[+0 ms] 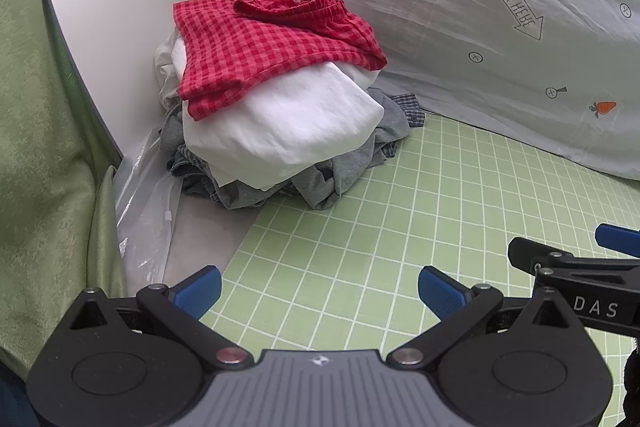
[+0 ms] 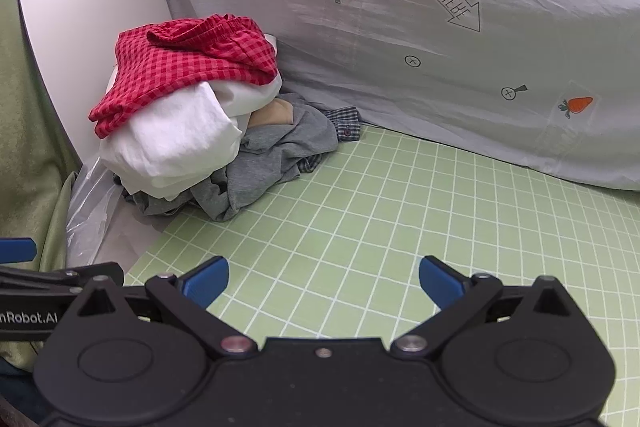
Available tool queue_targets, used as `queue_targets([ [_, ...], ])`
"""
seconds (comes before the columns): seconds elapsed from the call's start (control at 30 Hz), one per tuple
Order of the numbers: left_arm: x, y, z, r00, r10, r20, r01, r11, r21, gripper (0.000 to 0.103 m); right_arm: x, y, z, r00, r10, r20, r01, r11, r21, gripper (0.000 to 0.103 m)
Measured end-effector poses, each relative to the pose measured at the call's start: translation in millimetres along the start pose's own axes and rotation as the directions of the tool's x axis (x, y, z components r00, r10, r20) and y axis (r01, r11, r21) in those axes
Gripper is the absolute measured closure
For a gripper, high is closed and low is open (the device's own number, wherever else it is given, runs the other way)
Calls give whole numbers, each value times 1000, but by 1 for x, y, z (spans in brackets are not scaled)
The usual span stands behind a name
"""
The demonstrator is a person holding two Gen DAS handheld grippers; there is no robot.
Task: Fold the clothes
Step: 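Move both grippers toward the clothes pile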
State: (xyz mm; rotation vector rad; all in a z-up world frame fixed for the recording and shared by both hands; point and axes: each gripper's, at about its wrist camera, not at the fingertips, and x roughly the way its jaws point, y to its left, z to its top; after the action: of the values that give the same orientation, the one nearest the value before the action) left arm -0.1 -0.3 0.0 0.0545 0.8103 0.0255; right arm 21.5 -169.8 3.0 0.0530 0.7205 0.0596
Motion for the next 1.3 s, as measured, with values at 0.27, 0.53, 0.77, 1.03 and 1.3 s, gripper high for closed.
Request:
queue_targets([
  [0.27, 0, -4, -1, 1000, 6, 6, -6, 1000, 0, 0, 1, -3, -1, 1000, -1, -2, 1, 1000, 3, 0],
  [0.53, 4, -6, -3, 1000, 8, -2, -8, 1000, 4, 0, 2, -5, -2, 1000, -2, -4, 2, 1000, 7, 0],
  [0.77, 4, -6, -2, 1000, 6, -8, -6, 1000, 4, 0, 2, -6, -2, 1000, -2, -7, 2, 1000, 6, 0],
  [1.03, 6, -3, 1, 1000, 5, -17, -5, 1000, 2, 0, 3, -6, -2, 1000, -4, -13, 4, 1000, 8, 0],
  [1.3, 6, -3, 1, 1000, 4, -20, -4, 1000, 2, 0, 4, -5, -2, 1000, -3, -20, 4, 1000, 6, 0],
])
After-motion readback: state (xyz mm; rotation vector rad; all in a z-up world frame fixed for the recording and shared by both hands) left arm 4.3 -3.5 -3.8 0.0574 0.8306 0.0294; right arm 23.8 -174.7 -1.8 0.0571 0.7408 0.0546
